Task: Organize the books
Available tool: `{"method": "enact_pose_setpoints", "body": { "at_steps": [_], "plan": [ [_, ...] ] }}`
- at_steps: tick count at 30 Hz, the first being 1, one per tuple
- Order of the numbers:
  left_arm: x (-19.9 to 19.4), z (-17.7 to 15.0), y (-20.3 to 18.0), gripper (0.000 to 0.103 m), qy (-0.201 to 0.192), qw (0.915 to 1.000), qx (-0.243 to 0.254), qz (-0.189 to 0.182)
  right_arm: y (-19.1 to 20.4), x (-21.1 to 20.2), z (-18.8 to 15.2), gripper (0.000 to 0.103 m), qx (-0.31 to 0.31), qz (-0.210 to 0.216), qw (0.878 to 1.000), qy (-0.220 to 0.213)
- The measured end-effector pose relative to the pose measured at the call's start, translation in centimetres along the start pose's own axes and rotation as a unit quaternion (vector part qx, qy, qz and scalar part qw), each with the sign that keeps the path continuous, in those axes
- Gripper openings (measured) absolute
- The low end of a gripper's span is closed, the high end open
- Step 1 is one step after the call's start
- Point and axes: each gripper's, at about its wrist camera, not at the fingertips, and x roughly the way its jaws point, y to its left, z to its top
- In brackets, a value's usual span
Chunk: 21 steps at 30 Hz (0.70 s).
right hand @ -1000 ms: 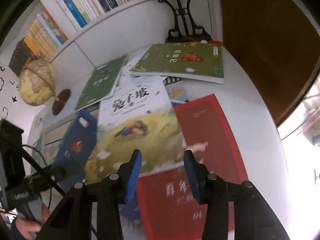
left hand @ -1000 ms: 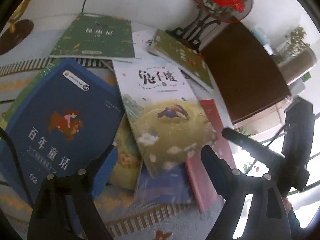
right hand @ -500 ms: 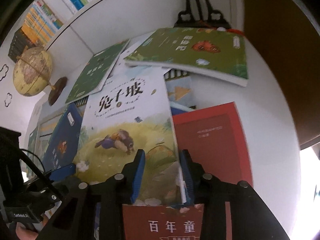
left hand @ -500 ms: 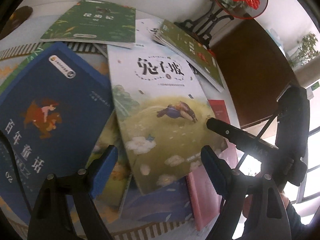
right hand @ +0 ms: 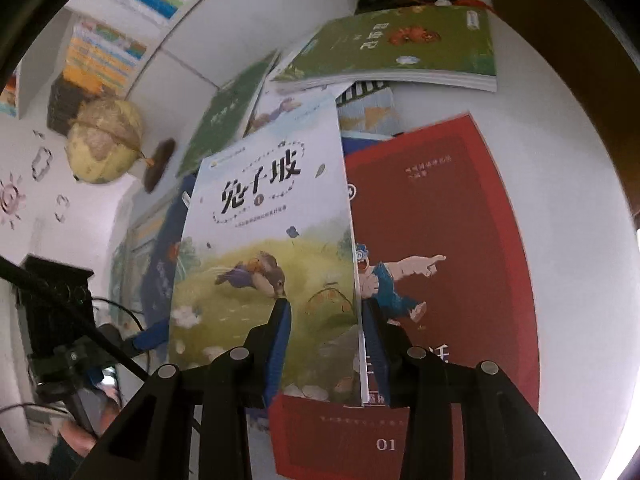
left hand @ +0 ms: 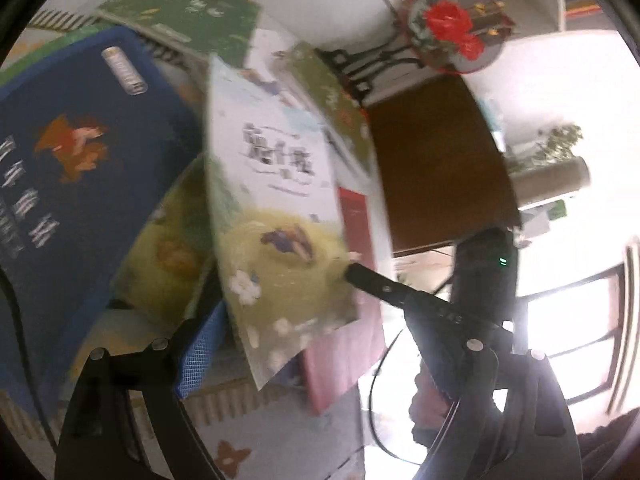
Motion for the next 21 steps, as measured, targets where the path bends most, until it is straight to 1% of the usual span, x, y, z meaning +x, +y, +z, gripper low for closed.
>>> {"method": "enact_pose_setpoints", "body": {
  "at_steps": [2,4,5,6,7,8,9,10,11,12,13,16,17,18,19,21],
  "plan": [
    [1.0,0.2,-1.2,0.085,0.007,0.9996,0.024,0.017,-0.1,0.0,0.1,0.037,0.009,0.010,1.000,0.002],
    [2.3,0.2,-2.3,0.085,0.005,0.9972,0.061,0.042,0.4,0.2,0.2,0.037,-0.005,0.005,1.000,0.004],
    [2.8,0.3,-2.5,0.082,0.001,0.9960,0.070,0.055,0.6,0.3,0.2,0.037,-0.010,0.002,1.000,0.006],
    [3.5,0.6,-2.5,0.071,0.000,0.9953,0.071,0.067,0.9,0.3,0.2,0.037,-0.011,0.001,1.000,0.008],
    [3.9,0.8,-2.3,0.064,-0.001,0.9954,0.063,0.072,0.9,0.3,0.2,0.038,-0.009,0.001,1.000,0.009],
    [4.2,1.1,-1.9,0.055,-0.001,0.9965,0.046,0.069,0.8,0.2,0.3,0.038,-0.004,0.003,1.000,0.010],
    [4.2,1.3,-1.6,0.047,-0.004,0.9977,0.034,0.059,0.7,0.2,0.2,0.038,0.003,0.005,1.000,0.011],
    [4.0,1.5,-1.4,0.042,-0.010,0.9989,0.020,0.042,0.6,0.1,0.1,0.042,0.011,0.007,1.000,0.013],
    [3.8,1.6,-1.2,0.028,-0.012,0.9994,0.014,0.029,0.5,0.0,0.1,0.050,0.018,0.012,1.000,0.014],
    [3.6,1.8,-1.2,0.018,-0.010,0.9998,0.007,0.015,0.2,-0.2,-0.1,0.056,0.027,0.021,0.999,0.015],
    [3.6,2.0,-1.1,0.017,-0.007,1.0000,-0.003,-0.002,0.0,-0.4,-0.3,0.061,0.035,0.031,0.999,0.017],
    [3.6,2.3,-1.0,0.017,0.002,0.9980,-0.036,-0.051,-0.8,-0.8,-0.8,0.064,0.068,0.067,0.995,0.026],
    [3.5,2.2,-0.7,0.017,0.003,0.9960,-0.052,-0.072,-1.2,-0.9,-1.0,0.066,0.083,0.077,0.993,0.025],
    [3.4,2.2,-0.5,0.017,0.004,0.9920,-0.075,-0.101,-1.6,-1.1,-1.3,0.067,0.100,0.091,0.991,0.021],
    [3.3,2.3,-0.5,0.017,0.003,0.9899,-0.083,-0.115,-2.1,-1.4,-1.7,0.070,0.115,0.106,0.987,0.018],
    [3.0,2.4,-0.9,0.017,0.004,0.9891,-0.081,-0.123,-3.0,-1.7,-2.2,0.070,0.150,0.150,0.977,0.009]
  ]
}}
